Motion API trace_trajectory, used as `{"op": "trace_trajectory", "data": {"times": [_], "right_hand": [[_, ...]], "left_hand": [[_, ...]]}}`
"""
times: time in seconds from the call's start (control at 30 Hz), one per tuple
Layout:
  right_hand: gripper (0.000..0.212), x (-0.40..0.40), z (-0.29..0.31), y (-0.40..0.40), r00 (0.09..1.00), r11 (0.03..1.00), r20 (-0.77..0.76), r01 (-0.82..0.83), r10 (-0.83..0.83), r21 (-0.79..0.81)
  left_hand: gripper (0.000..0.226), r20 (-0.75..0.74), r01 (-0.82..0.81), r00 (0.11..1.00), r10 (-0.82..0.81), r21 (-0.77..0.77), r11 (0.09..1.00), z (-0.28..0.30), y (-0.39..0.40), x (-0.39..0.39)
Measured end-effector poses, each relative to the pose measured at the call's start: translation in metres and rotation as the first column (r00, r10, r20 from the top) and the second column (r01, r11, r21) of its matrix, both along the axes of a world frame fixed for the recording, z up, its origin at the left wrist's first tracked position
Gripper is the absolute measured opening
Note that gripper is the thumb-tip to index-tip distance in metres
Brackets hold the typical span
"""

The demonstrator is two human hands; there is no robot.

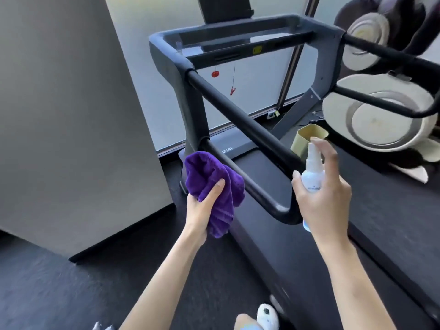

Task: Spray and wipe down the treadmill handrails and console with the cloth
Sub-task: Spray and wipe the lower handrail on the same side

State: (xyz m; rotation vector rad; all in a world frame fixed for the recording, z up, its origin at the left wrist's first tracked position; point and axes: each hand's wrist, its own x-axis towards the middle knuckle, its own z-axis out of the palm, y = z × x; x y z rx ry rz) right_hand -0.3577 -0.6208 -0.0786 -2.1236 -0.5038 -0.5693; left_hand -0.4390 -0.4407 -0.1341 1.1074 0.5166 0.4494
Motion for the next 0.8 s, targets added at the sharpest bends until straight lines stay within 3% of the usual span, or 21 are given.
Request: {"op": "trace_trajectory", "data": {"times": [0.17,0.3,0.47,0.6,0.8], "right_hand": [[0.062,-0.019,-0.009,0.043,0.997,0.996,-0.033,0.062,-0.064,-0.059],[0.068,-0.018,-0.028,0.087,0.989,0.987,-0.013,0.146,-0.147,-0.072],[0.069,-0.001,-0.048,0.132,0.979,0.98,-0.07,0.189,-0.194,-0.067],[0.07,0.007,-0.059,0.157,0.955,0.954,-0.085,0.275,-0.286,-0.118],[0.08,0.009,-0.083,0.193,0.877,0.902,-0.224,0.391,-0.426,-0.185]], "left_hand": [[0.039,-0.004,0.11,0.994,-0.111,-0.018,0.994,-0.006,0.044,0.005],[0.054,-0.021,0.164,0.986,-0.165,-0.041,0.986,-0.021,0.084,0.024],[0.037,-0.069,0.223,0.972,-0.224,-0.019,0.975,-0.028,0.126,0.053],[0.041,-0.07,0.286,0.955,-0.288,-0.034,0.958,-0.033,0.159,0.073],[0.036,-0.076,0.364,0.927,-0.366,-0.046,0.93,-0.05,0.223,0.099]]}}
